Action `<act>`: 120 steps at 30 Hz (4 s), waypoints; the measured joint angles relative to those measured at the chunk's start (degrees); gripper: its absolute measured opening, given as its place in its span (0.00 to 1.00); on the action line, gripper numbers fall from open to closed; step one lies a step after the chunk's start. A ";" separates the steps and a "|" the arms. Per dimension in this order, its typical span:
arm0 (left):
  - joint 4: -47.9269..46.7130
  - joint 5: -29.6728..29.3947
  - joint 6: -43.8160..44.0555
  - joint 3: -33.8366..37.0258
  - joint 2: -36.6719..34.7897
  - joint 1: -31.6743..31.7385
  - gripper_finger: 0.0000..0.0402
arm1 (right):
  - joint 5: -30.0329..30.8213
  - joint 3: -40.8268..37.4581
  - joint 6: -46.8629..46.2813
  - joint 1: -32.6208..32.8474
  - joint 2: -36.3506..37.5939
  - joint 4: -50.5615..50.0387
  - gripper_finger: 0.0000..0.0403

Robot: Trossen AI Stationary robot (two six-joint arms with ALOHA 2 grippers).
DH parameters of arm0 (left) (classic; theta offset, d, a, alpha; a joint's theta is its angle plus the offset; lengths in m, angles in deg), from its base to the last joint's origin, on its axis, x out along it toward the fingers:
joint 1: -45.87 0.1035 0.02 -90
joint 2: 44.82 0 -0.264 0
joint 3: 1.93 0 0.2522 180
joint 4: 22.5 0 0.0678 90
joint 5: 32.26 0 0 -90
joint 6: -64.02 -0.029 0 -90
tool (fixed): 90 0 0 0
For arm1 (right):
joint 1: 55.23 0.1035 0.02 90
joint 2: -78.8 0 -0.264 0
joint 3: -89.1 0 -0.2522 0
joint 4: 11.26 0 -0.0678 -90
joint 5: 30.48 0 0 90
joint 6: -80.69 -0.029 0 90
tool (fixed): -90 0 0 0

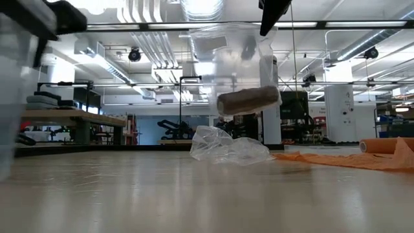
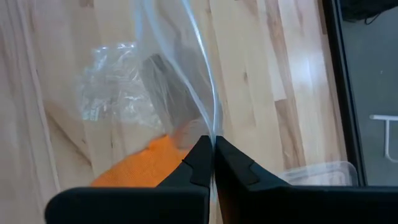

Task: Roll bandage
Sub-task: Put the top transparent zip bag into the transparent bin

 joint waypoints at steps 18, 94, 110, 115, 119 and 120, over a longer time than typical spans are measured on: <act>29.73 -12.74 -39.20 1.53 -1.34 37.44 0.24 | 5.02 1.88 0.39 0.13 6.33 -6.18 0.01; 17.87 -4.40 -19.28 16.19 -40.26 11.99 0.31 | -24.39 13.65 46.16 -14.51 -33.36 55.43 0.26; 21.13 -4.63 -26.01 15.34 -41.03 12.03 0.29 | -15.10 32.64 30.71 -11.87 -30.10 16.47 0.78; 28.17 -6.65 -31.95 15.34 -40.20 12.05 0.29 | -15.14 31.86 23.55 -11.21 -32.56 20.42 0.76; 30.44 -6.72 -33.74 15.27 -40.27 12.03 0.31 | -15.15 31.40 24.90 -10.84 -37.22 23.51 0.73; 30.02 -6.72 -33.77 15.13 -40.33 12.03 0.32 | -15.17 31.39 25.15 -10.84 -38.32 24.97 0.73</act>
